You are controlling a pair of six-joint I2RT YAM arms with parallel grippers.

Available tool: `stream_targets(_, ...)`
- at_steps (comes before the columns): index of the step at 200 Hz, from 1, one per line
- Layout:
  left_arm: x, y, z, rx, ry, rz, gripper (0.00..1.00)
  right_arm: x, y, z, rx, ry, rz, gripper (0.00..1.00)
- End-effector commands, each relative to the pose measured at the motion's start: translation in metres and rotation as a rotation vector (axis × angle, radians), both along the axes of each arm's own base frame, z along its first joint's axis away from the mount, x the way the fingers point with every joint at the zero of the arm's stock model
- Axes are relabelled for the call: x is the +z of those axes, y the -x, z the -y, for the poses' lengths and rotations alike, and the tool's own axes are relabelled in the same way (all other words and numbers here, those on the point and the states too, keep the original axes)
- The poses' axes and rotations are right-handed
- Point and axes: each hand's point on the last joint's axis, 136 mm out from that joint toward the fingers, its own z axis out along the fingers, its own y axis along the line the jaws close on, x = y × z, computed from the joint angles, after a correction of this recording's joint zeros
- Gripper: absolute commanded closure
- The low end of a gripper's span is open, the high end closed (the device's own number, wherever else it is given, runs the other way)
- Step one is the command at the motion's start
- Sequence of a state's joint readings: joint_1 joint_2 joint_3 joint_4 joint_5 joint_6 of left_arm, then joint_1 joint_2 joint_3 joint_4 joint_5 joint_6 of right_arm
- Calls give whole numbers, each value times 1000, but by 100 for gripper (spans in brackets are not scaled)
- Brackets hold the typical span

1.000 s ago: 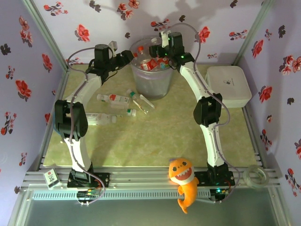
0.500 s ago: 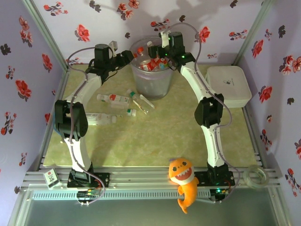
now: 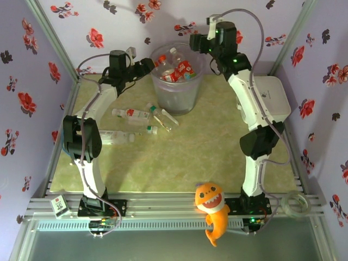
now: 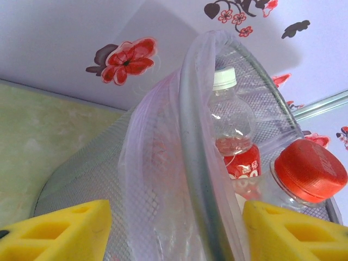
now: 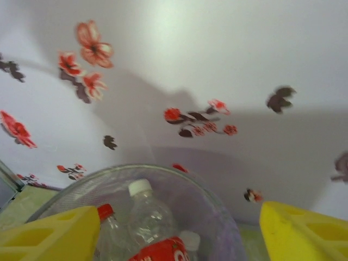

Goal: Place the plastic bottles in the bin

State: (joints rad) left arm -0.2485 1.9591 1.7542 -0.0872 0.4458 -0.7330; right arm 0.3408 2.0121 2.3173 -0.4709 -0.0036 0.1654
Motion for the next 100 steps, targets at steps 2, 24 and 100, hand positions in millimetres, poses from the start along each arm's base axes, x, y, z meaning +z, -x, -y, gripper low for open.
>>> stream_targets(2, 7, 0, -1, -23, -47, 14, 33, -64, -5, 21, -69, -99, -250, 29)
stream_targets(24, 14, 1, -1, -29, -58, 27, 33, -85, -6, 14, -34, -160, -320, 35)
stream_targets(100, 37, 8, -6, -24, -58, 74, 31, -136, -17, -4, 26, -219, -440, 44)
